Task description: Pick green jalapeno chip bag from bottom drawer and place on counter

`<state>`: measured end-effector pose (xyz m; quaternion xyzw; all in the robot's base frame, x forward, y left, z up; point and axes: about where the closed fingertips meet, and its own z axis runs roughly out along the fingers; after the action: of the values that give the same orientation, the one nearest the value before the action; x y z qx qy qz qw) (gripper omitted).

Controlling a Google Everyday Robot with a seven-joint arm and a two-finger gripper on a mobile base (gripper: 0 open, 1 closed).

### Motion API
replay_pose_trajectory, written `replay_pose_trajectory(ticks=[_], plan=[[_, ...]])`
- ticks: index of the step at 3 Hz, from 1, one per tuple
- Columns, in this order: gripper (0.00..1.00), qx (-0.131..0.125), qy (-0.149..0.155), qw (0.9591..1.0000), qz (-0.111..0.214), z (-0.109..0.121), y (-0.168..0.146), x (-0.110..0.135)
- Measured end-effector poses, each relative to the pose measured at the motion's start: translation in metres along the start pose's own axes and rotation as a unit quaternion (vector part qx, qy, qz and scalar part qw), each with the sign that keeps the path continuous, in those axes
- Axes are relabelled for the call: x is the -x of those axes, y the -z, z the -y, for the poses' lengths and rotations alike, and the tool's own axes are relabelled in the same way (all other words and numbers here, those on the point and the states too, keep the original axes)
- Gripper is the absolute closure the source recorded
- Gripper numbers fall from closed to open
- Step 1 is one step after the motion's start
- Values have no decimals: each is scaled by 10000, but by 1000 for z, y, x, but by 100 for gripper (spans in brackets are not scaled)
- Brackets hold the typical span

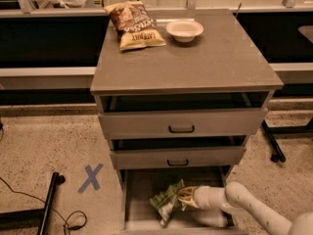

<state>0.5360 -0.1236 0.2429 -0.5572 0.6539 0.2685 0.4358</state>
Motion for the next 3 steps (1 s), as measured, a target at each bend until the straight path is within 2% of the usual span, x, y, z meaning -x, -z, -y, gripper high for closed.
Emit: replay_pose_trajectory(ticks=[1, 2, 3], plan=[[100, -275, 887, 9953, 265, -16, 55, 56], [100, -424, 1510, 9863, 506, -47, 105, 111], [100, -590, 1822, 9792, 664, -65, 146, 157]])
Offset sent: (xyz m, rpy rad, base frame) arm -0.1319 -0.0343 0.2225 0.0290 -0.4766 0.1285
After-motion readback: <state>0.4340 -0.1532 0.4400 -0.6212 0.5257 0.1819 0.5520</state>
